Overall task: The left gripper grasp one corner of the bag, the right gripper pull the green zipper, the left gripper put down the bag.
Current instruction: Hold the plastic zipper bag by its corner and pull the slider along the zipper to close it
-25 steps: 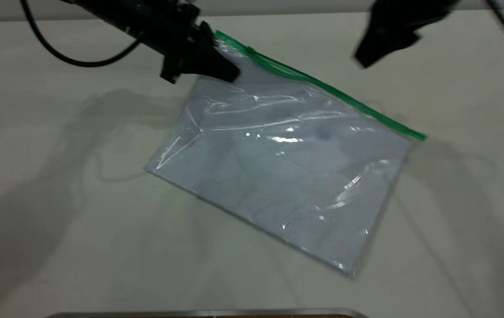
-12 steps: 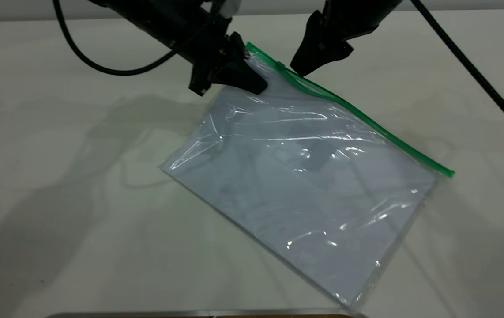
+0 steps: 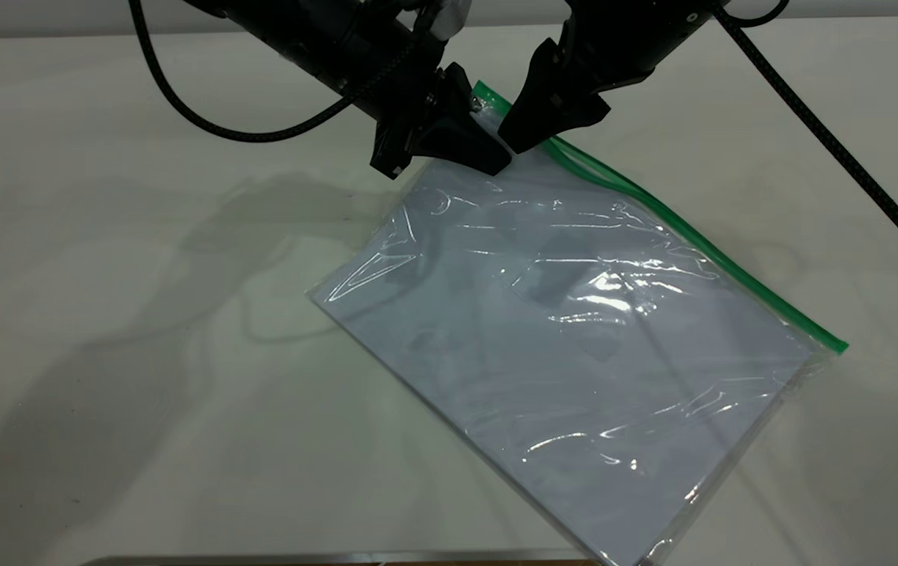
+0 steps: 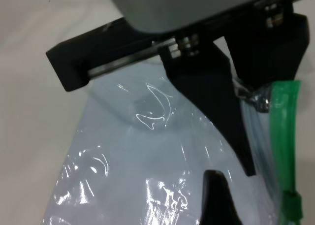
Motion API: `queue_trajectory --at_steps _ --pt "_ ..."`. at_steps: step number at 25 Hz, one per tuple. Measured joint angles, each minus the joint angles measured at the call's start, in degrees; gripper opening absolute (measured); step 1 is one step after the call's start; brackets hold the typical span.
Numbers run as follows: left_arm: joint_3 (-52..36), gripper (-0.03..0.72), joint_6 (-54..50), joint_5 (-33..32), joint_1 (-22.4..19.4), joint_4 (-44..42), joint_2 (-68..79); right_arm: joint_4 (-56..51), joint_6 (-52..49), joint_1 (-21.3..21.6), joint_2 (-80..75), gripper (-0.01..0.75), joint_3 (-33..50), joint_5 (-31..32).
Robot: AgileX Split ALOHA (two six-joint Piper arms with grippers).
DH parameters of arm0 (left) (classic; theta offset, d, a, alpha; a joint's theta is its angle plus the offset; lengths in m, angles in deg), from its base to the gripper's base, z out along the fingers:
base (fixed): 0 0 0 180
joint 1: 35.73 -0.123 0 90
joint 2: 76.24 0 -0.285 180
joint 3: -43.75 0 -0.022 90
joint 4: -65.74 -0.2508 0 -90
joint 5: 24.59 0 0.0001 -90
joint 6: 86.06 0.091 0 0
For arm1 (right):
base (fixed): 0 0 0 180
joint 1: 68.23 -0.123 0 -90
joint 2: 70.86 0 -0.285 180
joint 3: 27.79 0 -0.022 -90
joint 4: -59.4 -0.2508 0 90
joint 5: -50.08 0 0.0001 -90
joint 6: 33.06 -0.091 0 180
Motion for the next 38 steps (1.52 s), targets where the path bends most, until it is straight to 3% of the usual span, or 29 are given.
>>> queue_trajectory --at_steps 8,30,38 --pt "0.0 0.053 0.1 0.2 0.0 0.3 0.0 -0.2 0.2 0.0 0.0 0.498 0.0 -0.6" --pt "0.0 0.053 0.1 0.3 0.0 3.5 0.2 0.4 0.3 0.0 -0.2 0.059 0.0 -2.5" --pt "0.0 0.053 0.1 0.3 0.0 3.9 0.2 6.6 -4.6 0.1 -0.2 0.034 -0.4 -3.4"
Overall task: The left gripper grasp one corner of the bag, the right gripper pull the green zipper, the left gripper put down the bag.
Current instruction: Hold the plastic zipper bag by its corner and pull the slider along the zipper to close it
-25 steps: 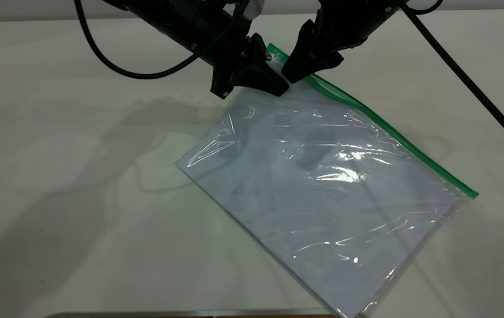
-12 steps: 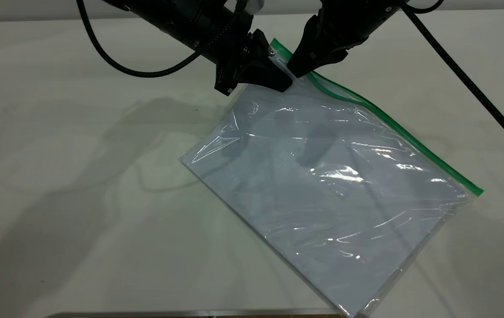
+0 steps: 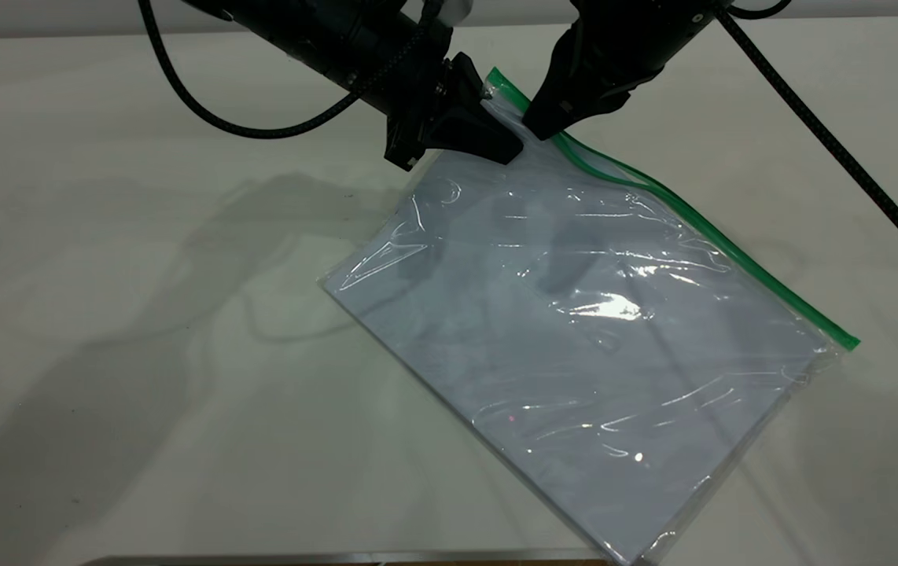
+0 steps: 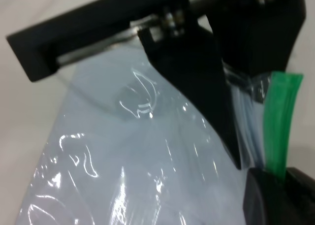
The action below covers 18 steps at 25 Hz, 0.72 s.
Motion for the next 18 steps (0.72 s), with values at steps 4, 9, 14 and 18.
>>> queue_trajectory --at_steps 4,9,14,18 --pt "0.0 0.053 0.0 -0.6 -0.8 1.5 0.0 4.0 -5.5 1.2 0.0 0.034 0.0 0.0" --pt "0.0 0.053 0.0 -2.1 -2.7 5.2 0.0 7.3 -9.6 4.7 0.0 0.034 0.0 1.7" --pt "0.0 0.053 0.0 -2.9 -4.1 6.5 -0.1 8.1 -10.6 8.1 -0.2 0.034 0.0 4.9" --pt "0.0 0.053 -1.4 -3.1 -5.2 6.9 -0.1 9.7 -12.2 10.6 -0.6 0.034 0.0 7.3"
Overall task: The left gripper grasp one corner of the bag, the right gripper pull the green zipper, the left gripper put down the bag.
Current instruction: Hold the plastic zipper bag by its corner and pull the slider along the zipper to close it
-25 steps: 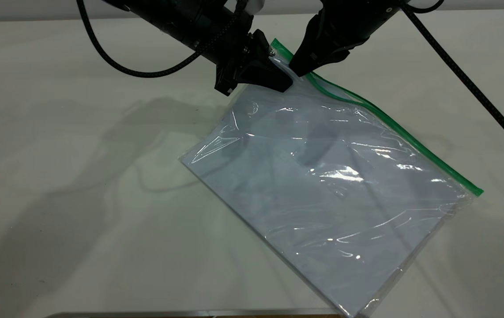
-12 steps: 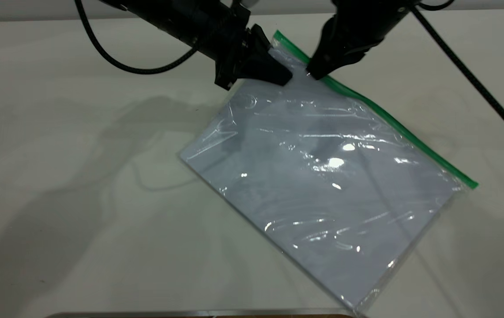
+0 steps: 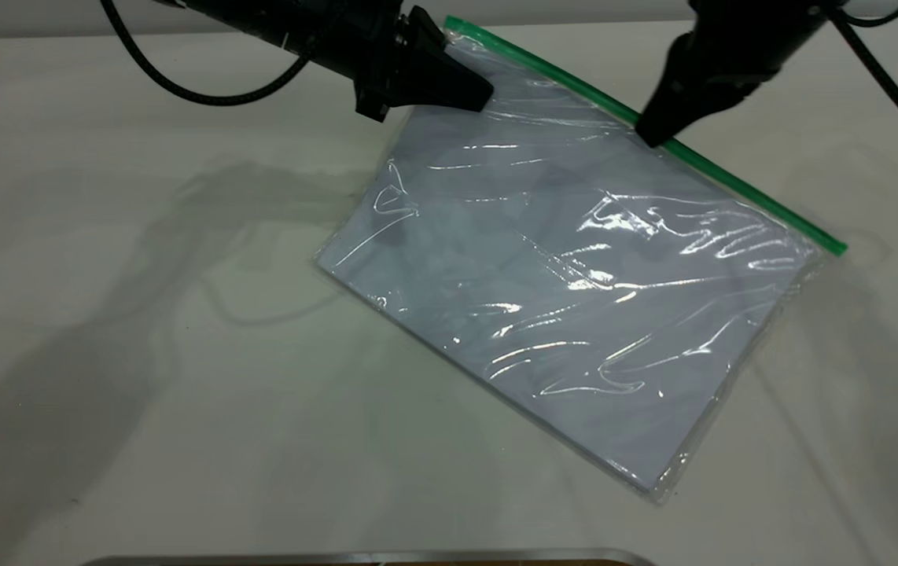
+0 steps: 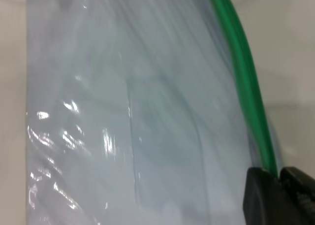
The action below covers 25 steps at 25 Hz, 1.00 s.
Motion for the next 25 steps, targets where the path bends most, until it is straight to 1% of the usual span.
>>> queue_trajectory --at_steps 7,15,20,25 --pt "0.0 0.053 -3.6 0.0 -1.8 -1.5 0.0 4.8 -5.6 4.2 -1.3 0.036 0.0 3.1" --pt "0.0 0.053 -10.5 1.6 -3.1 -7.7 -0.1 10.9 -13.8 7.9 -1.5 0.038 0.0 5.1" --pt "0.0 0.053 -14.7 1.6 -3.2 -12.4 -0.2 14.0 -17.4 8.6 -1.5 0.041 0.0 5.7" --pt "0.0 0.053 -17.7 1.1 -3.1 -13.2 -0.2 14.6 -20.8 8.8 -1.5 0.045 0.0 6.1"
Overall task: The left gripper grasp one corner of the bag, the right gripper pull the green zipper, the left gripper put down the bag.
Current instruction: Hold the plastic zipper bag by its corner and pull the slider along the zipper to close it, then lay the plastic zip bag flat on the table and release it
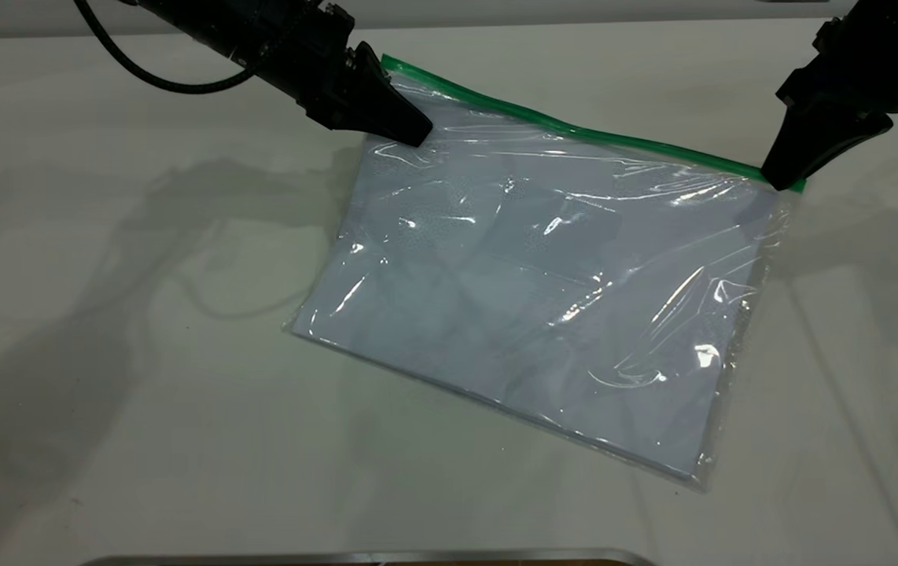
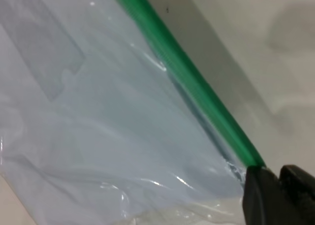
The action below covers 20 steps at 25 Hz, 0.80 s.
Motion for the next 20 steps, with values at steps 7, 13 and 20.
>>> queue_trajectory --at_steps 7,13,20 --pt "0.0 0.11 -0.3 1.4 0.1 -3.1 0.0 2.3 -0.5 0.7 0.0 0.141 0.0 -1.4" --pt "0.0 0.414 -7.5 5.9 -0.5 -5.5 -0.1 4.0 -0.5 1.6 0.0 0.465 -4.1 -0.3" --pt "0.0 0.67 -25.1 9.0 -0.6 -18.8 -5.0 4.5 -3.1 1.6 3.9 0.629 -13.4 5.0"
